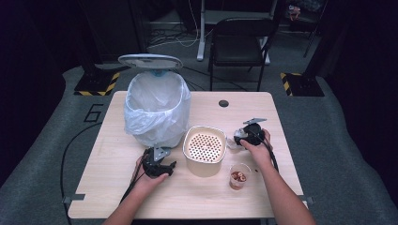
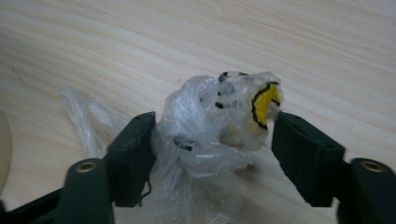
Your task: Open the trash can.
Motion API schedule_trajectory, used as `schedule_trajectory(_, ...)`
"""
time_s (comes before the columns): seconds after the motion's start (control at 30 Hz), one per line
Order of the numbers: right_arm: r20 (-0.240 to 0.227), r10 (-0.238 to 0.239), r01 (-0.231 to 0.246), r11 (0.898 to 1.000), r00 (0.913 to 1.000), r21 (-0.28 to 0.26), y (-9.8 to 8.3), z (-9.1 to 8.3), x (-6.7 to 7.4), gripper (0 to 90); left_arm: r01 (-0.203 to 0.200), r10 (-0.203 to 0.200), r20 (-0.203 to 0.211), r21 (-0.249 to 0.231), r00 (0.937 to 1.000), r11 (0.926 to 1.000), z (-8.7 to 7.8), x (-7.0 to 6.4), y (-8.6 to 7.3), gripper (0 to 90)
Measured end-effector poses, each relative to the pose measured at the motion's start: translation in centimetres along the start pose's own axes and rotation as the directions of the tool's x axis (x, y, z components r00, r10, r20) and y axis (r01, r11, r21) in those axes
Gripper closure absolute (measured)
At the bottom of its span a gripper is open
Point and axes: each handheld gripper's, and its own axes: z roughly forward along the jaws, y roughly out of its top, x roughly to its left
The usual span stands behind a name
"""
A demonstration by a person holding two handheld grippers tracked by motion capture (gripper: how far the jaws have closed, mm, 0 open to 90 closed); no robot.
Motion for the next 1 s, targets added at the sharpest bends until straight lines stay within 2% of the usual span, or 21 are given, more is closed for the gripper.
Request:
schedule_trajectory(0.13,-0.002,-0.033,0.033,0.999,0.9994,-0.003,-0.1,0.02,0.04,47.5,-0.001,0.001,-0.001,0.0,1.0,1.0,0.0,0.0,0.0,16.6)
schedule_trajectory(0.3,-0.006,-0.036,0.036,0.999,0.9993,-0.004,-0.12,0.09,0.22,55.2,0.001,-0.001,-0.001,0.0,1.0,1.0,0.0,-0.02,0.0,16.7)
schedule_trajectory(0.33,-0.014,-0.055,0.055,0.998,0.9984,0.008,-0.15,0.17,0.26,57.5,0.001,-0.001,-0.002,0.001,1.0,1.0,-0.01,-0.02,0.0,16.7)
schedule_trajectory(0.67,-0.053,-0.035,0.036,0.999,0.998,0.015,-0.37,0.53,-0.11,66.2,0.001,-0.001,-0.002,0.001,1.0,1.0,-0.01,-0.02,0.0,16.7)
schedule_trajectory(0.77,-0.053,-0.038,0.039,0.999,0.9978,0.024,-0.43,0.71,-0.04,68.6,0.001,-0.001,-0.002,0.001,1.0,1.0,-0.01,-0.03,0.01,16.7)
schedule_trajectory(0.83,-0.051,-0.059,0.06,0.998,0.997,0.022,-0.46,0.78,-0.06,70.1,0.001,-0.001,-0.002,0.001,1.0,1.0,0.0,-0.02,0.0,16.7)
schedule_trajectory(0.97,-0.053,-0.06,0.061,0.998,0.9968,0.023,-0.5,0.78,0.0,71.2,0.001,-0.001,-0.002,0.001,1.0,1.0,-0.01,-0.03,0.01,16.7)
schedule_trajectory(1.0,-0.066,-0.036,0.038,0.999,0.9971,0.022,-0.58,0.77,-0.12,72.0,0.001,-0.001,-0.003,0.001,1.0,1.0,-0.01,-0.03,0.01,16.7)
